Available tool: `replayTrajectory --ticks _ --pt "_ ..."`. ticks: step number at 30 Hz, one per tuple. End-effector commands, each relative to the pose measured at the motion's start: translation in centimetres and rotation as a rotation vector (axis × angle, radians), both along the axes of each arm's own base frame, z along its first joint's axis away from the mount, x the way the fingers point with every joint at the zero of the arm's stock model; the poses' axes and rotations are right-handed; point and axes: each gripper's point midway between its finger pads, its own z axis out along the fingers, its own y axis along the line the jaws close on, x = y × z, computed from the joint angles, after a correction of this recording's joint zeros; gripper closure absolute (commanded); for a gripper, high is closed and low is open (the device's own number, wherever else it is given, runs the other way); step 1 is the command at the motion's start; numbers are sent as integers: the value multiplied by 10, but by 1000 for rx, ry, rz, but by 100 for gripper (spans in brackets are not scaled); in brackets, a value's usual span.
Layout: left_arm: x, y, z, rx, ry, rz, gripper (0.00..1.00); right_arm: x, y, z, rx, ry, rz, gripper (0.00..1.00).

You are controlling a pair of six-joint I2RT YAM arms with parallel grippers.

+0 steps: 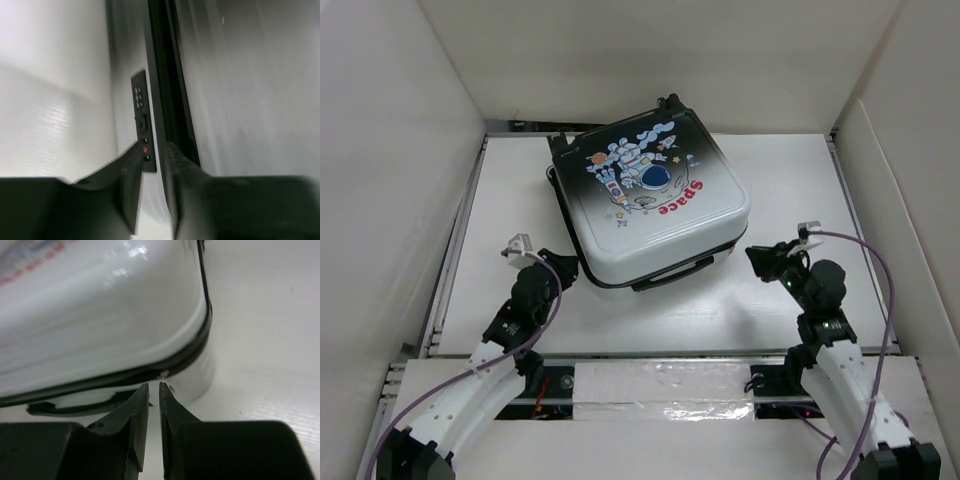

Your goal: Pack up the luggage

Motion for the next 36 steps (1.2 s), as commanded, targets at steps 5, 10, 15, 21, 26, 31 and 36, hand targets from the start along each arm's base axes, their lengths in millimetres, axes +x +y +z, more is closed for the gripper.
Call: replayTrajectory --ticks 5,10,15,21,26,31,36 --pt "-4 -37 -12 -41 50 -194 66 25 19 -25 -48 68 115 74" --pt "-5 -40 -21 -38 55 -213 64 42 21 -29 -52 48 106 71" --pt "-6 -38 -25 -26 65 -210 65 48 31 -38 -75 58 128 62" --pt "-7 -27 -18 -17 46 -157 66 58 31 -37 -108 39 102 59" --pt "-10 -17 -30 5 110 -102 59 69 30 -33 -118 12 77 66" --pt "-11 -25 -34 -30 98 -137 60 71 39 -34 -97 12 95 85" --pt "-2 -36 -30 -41 85 -172 63 60 47 -29 -93 -2 74 100"
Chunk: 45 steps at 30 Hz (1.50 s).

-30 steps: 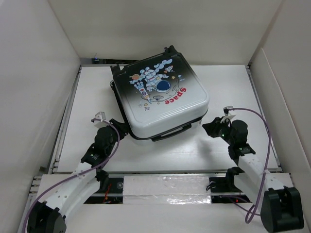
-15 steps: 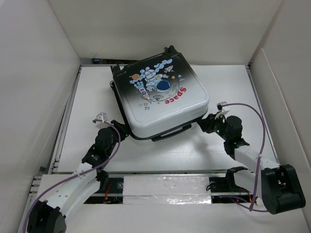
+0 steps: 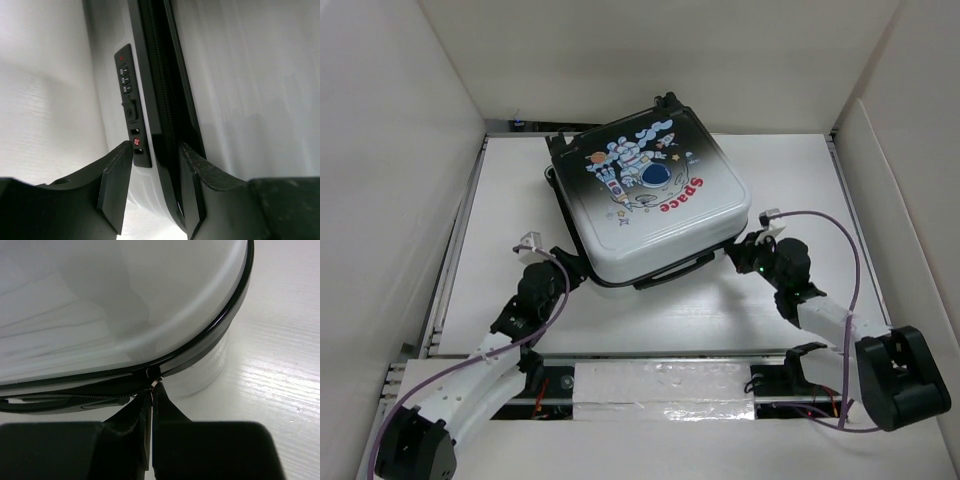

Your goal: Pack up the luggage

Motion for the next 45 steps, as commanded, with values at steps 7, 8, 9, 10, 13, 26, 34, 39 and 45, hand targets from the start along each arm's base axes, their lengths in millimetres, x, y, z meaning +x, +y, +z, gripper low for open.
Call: replayTrajectory --ticks 7,8,9,10,13,26,34,39,45 --pt "12 -30 13 -74 -57 -111 67 -31 37 39 -39 -111 9 100" --pt "12 -31 15 -77 -61 -117 67 -38 43 37 -40 -99 32 100" --pt "13 -39 18 -89 -68 -136 67 -42 46 35 -46 -87 32 100" --pt "13 -43 20 -93 -73 -141 67 -48 52 32 -47 -74 46 100" --pt "17 -55 31 -121 -99 -168 67 -72 80 26 -25 -39 125 100" --pt "27 -82 46 -227 -143 -245 66 -153 261 9 -8 0 481 100" --pt "34 -86 52 -159 -158 -249 60 -141 287 8 -50 -52 492 100" --pt "41 -52 51 -51 -146 -106 28 -144 261 4 -49 -38 455 100" --pt "56 -18 95 -103 -253 25 16 -160 241 -11 -36 12 486 100"
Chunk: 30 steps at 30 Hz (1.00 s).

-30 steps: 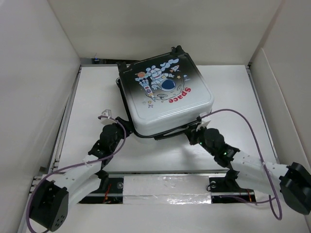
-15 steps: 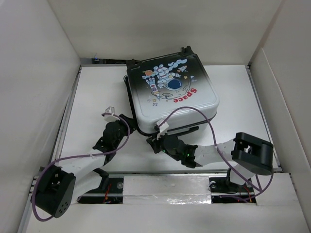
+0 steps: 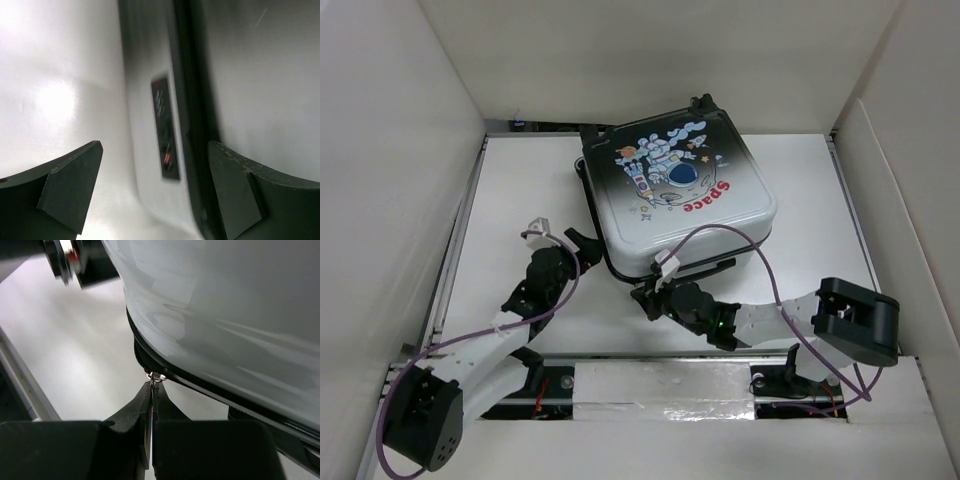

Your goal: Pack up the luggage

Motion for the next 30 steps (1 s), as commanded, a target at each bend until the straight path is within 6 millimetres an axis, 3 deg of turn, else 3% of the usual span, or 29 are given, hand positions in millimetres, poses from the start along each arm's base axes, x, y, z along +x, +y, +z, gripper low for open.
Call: replayTrajectory --ticks 1,5,7,10,11,12,16,17,18,24,30 --pt "31 6 98 -124 -254 77 15 -38 1 -10 24 66 138 100" --pt "49 11 134 -140 -319 114 15 -53 -12 -9 25 89 158 100" --pt "65 22 138 -156 -324 181 12 -56 -21 -9 17 97 161 100" --pt "100 23 152 -218 -325 192 11 -61 -30 -4 -11 94 175 100" --pt "118 32 172 -240 -361 210 11 -62 -34 -6 -52 95 181 100" --pt "137 31 158 -233 -316 212 11 -65 -35 5 -33 80 190 100" --pt "196 33 146 -194 -221 187 10 -66 -49 14 -41 69 178 100" --pt "208 31 155 -224 -221 159 10 -67 -54 14 -44 75 172 100" --pt "220 37 138 -240 -185 148 10 -67 -59 11 -47 78 163 100" --pt "256 32 121 -261 -105 110 9 -67 -77 17 -10 75 126 100" --pt "268 27 99 -308 -89 111 8 -64 -89 19 -25 72 92 100"
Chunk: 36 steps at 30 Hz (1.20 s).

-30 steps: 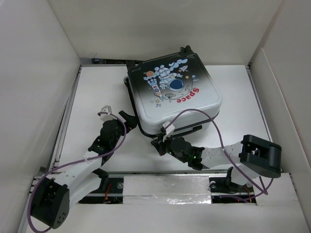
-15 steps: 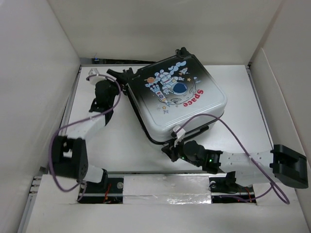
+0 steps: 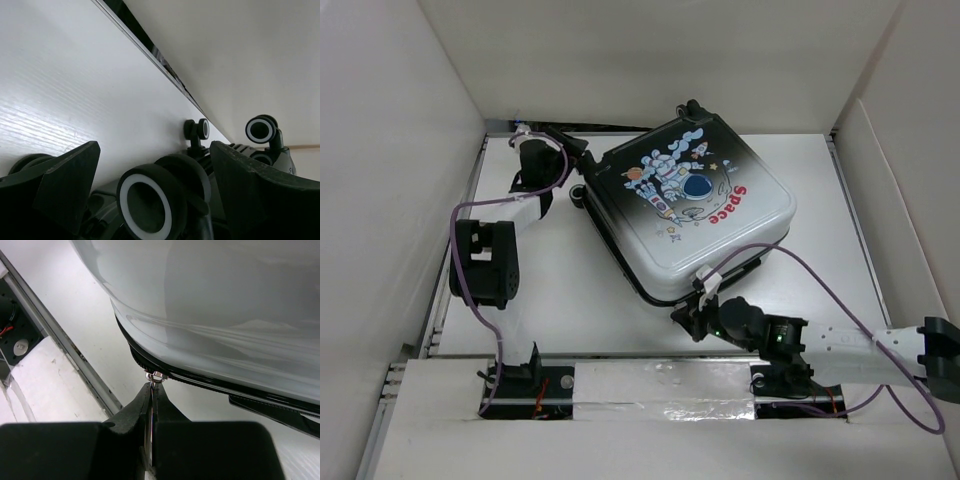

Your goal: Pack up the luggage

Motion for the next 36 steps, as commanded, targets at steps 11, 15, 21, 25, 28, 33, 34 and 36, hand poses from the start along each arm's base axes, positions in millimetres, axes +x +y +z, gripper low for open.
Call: replayTrajectory --ticks 11,15,21,25,28,33,34,36 --pt "-4 -35 39 -319 -178 -94 15 3 0 11 34 1 -36 100" --pt "-3 -33 55 -367 -251 -79 42 10 -5 12 43 8 -54 100" --pt "-6 -19 76 -375 -373 -95 100 41 -22 29 91 -39 -113 100" --pt "-33 -3 76 -341 -414 -74 100 80 -46 46 56 -110 -192 100" --pt "-67 5 70 -305 -431 -40 100 110 -64 66 56 -170 -220 100" --pt "-134 13 54 -250 -441 -5 100 150 -87 90 36 -222 -244 100" --pt "-143 7 53 -246 -443 -15 100 156 -89 98 44 -234 -249 100" --pt "-165 6 49 -224 -431 -13 100 158 -87 95 46 -210 -214 100"
